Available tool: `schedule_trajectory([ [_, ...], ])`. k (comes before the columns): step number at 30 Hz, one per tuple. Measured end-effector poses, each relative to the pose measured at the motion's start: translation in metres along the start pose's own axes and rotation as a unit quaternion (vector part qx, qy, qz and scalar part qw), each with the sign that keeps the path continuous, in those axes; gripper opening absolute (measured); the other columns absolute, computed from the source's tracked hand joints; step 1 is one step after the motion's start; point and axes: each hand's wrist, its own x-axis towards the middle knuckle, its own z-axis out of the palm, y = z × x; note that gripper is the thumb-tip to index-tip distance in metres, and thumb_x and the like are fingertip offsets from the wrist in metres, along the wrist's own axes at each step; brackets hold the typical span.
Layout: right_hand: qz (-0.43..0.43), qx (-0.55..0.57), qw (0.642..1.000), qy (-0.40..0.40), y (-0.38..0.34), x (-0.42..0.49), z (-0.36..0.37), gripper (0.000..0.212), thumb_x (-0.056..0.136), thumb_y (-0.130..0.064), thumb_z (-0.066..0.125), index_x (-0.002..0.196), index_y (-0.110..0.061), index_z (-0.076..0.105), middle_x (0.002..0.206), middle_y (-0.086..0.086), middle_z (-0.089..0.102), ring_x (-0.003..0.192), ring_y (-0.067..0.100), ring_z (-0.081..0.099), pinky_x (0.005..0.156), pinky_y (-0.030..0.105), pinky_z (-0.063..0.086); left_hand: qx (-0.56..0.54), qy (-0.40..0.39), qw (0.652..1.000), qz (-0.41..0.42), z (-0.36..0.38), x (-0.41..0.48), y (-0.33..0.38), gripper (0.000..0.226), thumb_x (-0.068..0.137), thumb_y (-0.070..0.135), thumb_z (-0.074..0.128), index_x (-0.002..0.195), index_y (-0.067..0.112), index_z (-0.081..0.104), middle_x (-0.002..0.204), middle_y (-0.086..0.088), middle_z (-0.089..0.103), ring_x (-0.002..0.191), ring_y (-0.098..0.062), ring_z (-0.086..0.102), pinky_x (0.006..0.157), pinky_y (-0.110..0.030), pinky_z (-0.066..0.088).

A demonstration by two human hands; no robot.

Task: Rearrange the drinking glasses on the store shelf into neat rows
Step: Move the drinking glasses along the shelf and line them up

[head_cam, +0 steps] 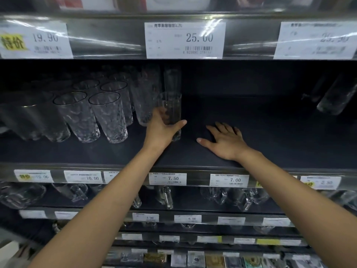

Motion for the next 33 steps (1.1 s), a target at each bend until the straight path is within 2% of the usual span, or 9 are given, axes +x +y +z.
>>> schedule_trajectory([
  [3,0.0,0.001,1.0,0.002,0.0,0.0,0.0,0.083,0.087,-0.081,0.022,0.157,-0.035,0.017,0.167,0.001,0.009,0.153,0.021,0.003,0.122,0.048,0.0,0.071,0.005,0.997,-0.001,-0.008,-0.003,0.0,0.071,0.072,0.055,0.079,0.123,0.015,0.052,0.114,0.008,0.064,0.102,-0.01,0.061,0.085,-0.025,0.048],
  [6,0.0,0.004,1.0,0.003,0.001,0.0,0.0,0.083,0.087,-0.081,0.022,0.157,-0.035,0.017,0.167,0.001,0.009,0.153,0.021,0.003,0.122,0.048,0.0,0.127,0.03,0.991,0.001,-0.015,-0.009,-0.001,0.062,0.075,0.051,0.078,0.118,0.013,0.055,0.103,0.006,0.064,0.097,-0.014,0.061,0.083,-0.028,0.049],
  [10,-0.001,0.008,1.0,0.002,0.001,-0.001,0.0,0.083,0.088,-0.08,0.022,0.157,-0.035,0.017,0.167,0.001,0.009,0.153,0.02,0.002,0.122,0.048,0.0,0.152,0.039,0.988,-0.007,-0.017,-0.009,0.003,0.043,0.075,0.047,0.08,0.09,0.014,0.058,0.081,0.006,0.059,0.083,-0.018,0.063,0.07,-0.025,0.044],
  [15,-0.003,0.01,1.0,0.007,0.0,-0.002,0.0,0.082,0.088,-0.08,0.023,0.156,-0.035,0.017,0.167,0.001,0.01,0.153,0.02,0.003,0.122,0.048,0.0,0.144,0.045,0.988,-0.022,-0.007,0.008,0.006,0.039,0.077,0.043,0.079,0.083,0.007,0.063,0.085,-0.002,0.07,0.079,-0.017,0.063,0.065,-0.023,0.042],
  [18,-0.004,0.011,1.0,0.005,0.0,-0.002,0.001,0.082,0.088,-0.08,0.022,0.156,-0.035,0.018,0.167,0.0,0.01,0.153,0.02,0.003,0.122,0.048,0.0,0.138,0.047,0.989,-0.026,0.001,0.022,0.003,0.043,0.078,0.046,0.077,0.096,0.007,0.073,0.093,-0.009,0.074,0.091,-0.024,0.068,0.079,-0.033,0.055],
  [20,-0.005,0.013,1.0,0.007,0.001,-0.001,0.001,0.082,0.088,-0.08,0.022,0.156,-0.035,0.018,0.167,0.0,0.01,0.153,0.02,0.003,0.122,0.048,0.0,0.128,0.052,0.99,-0.021,0.005,0.026,0.004,0.04,0.081,0.044,0.075,0.098,0.007,0.074,0.094,-0.011,0.074,0.093,-0.026,0.069,0.084,-0.037,0.056],
  [26,-0.005,0.014,1.0,0.012,0.002,0.0,0.002,0.081,0.088,-0.08,0.023,0.156,-0.036,0.019,0.166,0.0,0.011,0.153,0.02,0.005,0.122,0.048,0.001,0.129,0.063,0.989,-0.042,0.013,0.038,0.006,0.041,0.087,0.042,0.069,0.095,0.002,0.072,0.094,-0.014,0.073,0.091,-0.027,0.068,0.074,-0.031,0.053],
  [30,-0.004,0.014,1.0,0.014,0.002,0.0,0.002,0.08,0.089,-0.079,0.024,0.156,-0.036,0.019,0.166,0.0,0.012,0.153,0.02,0.005,0.122,0.047,0.001,0.14,0.058,0.987,-0.058,0.019,0.042,0.011,0.035,0.092,0.039,0.065,0.078,0.007,0.06,0.093,-0.013,0.07,0.083,-0.022,0.063,0.064,-0.025,0.04],
  [33,-0.004,0.012,1.0,0.015,0.001,0.0,0.002,0.079,0.089,-0.079,0.024,0.156,-0.036,0.02,0.166,0.0,0.013,0.153,0.02,0.006,0.122,0.047,0.002,0.145,0.057,0.986,-0.059,0.022,0.048,0.011,0.035,0.092,0.041,0.064,0.082,0.007,0.061,0.097,-0.015,0.07,0.092,-0.027,0.066,0.064,-0.026,0.04],
])
